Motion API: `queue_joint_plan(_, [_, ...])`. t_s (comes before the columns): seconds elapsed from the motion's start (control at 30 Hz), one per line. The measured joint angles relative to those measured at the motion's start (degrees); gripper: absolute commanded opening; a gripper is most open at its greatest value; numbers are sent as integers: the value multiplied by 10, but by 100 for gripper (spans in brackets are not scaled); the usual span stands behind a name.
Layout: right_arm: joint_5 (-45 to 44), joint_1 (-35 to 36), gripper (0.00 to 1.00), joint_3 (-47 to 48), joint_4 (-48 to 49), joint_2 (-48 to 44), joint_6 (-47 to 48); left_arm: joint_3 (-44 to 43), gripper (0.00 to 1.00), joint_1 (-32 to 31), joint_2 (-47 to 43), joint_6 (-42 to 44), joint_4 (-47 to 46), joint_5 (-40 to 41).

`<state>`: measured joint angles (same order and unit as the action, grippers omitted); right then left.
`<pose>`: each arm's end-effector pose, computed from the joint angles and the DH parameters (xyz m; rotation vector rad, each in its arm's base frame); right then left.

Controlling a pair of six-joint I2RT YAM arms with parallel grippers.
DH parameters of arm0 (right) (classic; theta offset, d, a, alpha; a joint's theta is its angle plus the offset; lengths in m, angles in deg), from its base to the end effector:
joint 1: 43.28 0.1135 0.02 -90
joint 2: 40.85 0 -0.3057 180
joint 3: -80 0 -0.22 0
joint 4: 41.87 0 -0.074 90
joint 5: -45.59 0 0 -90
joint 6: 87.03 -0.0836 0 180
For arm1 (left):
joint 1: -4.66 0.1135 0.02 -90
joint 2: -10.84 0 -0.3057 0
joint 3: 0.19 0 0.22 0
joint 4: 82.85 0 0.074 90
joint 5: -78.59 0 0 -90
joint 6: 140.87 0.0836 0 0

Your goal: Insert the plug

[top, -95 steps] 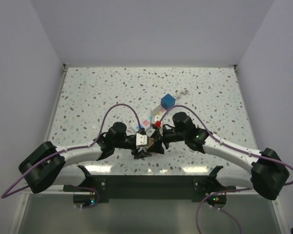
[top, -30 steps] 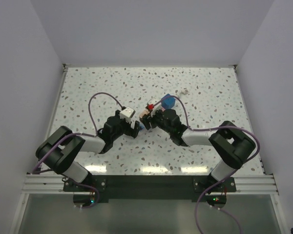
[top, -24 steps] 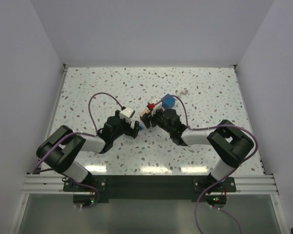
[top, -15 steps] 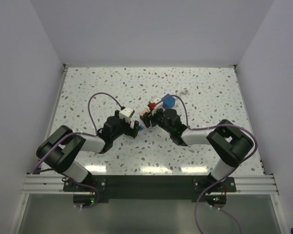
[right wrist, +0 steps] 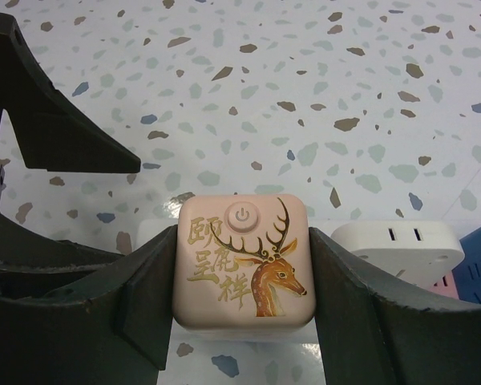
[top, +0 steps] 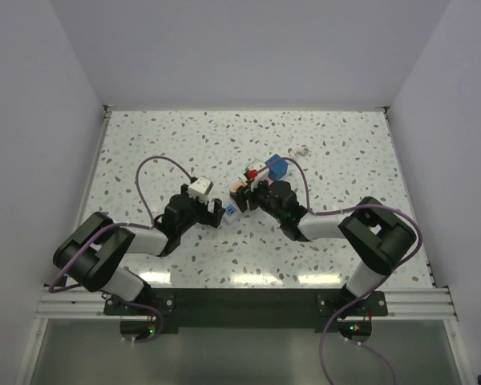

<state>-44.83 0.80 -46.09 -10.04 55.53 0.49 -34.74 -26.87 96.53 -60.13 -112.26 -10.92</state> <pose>0.2670 0.2577 0.2397 -0.6317 1.6783 0.5820 0.2403 -0.1466 0.1887 0.3764 1.9422 -0.4595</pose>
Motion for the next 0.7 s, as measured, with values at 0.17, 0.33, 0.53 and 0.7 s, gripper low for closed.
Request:
queue_joint_plan(0.17, [0, 0, 0, -3, 2, 0, -6, 0, 95, 0, -2, -3, 3, 2])
queue_joint_plan(0.33, [6, 0, 0, -8, 10, 0, -12, 3, 95, 1, -5, -4, 3, 2])
queue_joint_plan(0.53, [15, 0, 0, -10, 16, 0, -17, 5, 95, 4, -7, -7, 3, 2])
queue_joint_plan(0.7, [16, 0, 0, -10, 17, 0, -19, 6, 95, 4, -7, -7, 3, 2])
